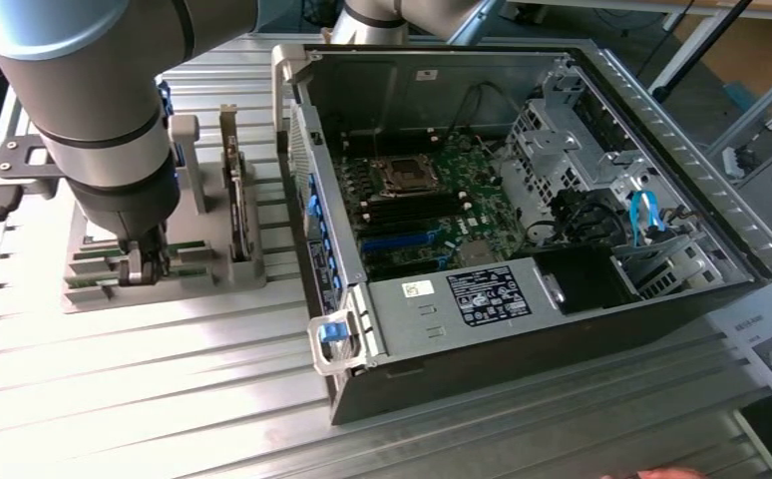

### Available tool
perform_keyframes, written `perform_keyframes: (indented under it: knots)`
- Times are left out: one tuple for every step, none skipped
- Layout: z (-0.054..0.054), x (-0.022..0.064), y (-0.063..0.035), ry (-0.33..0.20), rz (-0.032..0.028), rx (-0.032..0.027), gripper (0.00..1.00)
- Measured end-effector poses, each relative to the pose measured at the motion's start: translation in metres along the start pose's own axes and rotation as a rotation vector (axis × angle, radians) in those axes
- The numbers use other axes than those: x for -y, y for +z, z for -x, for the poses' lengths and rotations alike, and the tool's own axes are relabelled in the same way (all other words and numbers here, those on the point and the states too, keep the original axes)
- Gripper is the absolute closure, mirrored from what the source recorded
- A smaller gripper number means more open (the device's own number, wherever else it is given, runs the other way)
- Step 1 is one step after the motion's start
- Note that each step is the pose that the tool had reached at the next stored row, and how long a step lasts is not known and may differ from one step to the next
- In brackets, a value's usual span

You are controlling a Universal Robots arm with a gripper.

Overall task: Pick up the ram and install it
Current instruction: 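Pick up the ram and move it above insertion slot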

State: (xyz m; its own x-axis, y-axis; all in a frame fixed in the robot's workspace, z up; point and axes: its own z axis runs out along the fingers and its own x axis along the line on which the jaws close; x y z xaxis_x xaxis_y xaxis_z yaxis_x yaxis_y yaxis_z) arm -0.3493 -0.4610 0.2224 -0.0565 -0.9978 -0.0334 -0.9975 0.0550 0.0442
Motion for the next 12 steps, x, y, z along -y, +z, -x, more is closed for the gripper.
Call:
perform_keyframes:
  knots:
    - [0.0,0.0,-0.0009,0.0,0.0,0.0,0.88]
    - [0.0001,-0.0001,-0.0016,0.0,0.0,0.0001,0.88]
    - [0.0001,-0.0001,-0.0024,0.0,0.0,0.0001,0.88]
    - [0.0001,-0.0001,-0.0031,0.0,-0.0001,0.0001,0.88]
    - [0.0001,-0.0002,-0.0039,0.0,0.0,0.0,0.88]
    - [0.0002,-0.0002,-0.0047,0.0,-0.0001,0.0,0.88]
    - [0.0002,-0.0002,-0.0056,0.0,0.0,0.0,0.88]
    - [0.0002,-0.0003,-0.0065,0.0,-0.0001,0.0,0.88]
    - [0.0003,-0.0003,-0.0074,0.0,0.0,0.0,0.88]
    - [0.0003,-0.0004,-0.0083,0.0,-0.0001,0.0001,0.88]
    - [0.0003,-0.0004,-0.0095,0.0,-0.0001,0.0001,0.88]
    - [0.0003,-0.0005,-0.0104,0.0,-0.0001,0.0001,0.88]
